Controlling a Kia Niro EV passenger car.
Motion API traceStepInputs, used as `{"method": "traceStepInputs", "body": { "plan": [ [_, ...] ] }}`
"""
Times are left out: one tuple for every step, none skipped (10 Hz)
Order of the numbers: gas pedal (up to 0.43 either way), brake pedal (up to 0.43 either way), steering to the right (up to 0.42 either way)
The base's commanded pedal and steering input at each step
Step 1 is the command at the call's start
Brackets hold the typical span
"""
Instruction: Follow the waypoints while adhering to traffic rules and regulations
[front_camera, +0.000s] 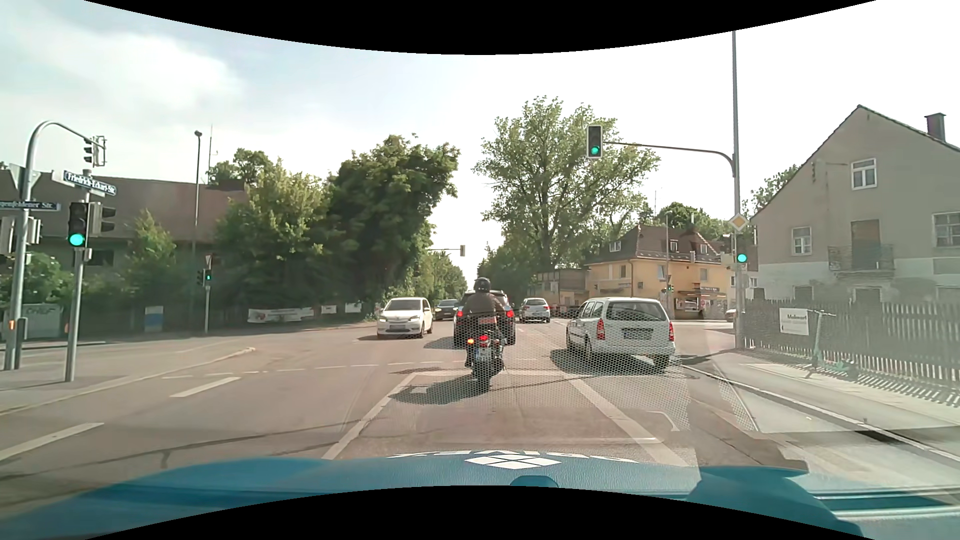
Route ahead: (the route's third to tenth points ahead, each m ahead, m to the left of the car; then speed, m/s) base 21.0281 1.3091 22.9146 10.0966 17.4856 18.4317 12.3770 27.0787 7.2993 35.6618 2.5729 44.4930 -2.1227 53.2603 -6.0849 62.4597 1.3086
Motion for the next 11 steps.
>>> {"method": "traceStepInputs", "body": {
  "plan": [
    [0.039, 0.0, -0.009],
    [0.039, 0.0, -0.009],
    [0.039, 0.0, -0.009],
    [0.039, 0.0, -0.009],
    [0.039, 0.0, -0.009],
    [0.039, 0.0, -0.008],
    [0.039, 0.0, -0.007],
    [0.039, 0.0, -0.007],
    [0.039, 0.0, -0.006],
    [0.039, 0.0, -0.007],
    [0.028, 0.0, -0.007]
  ]
}}
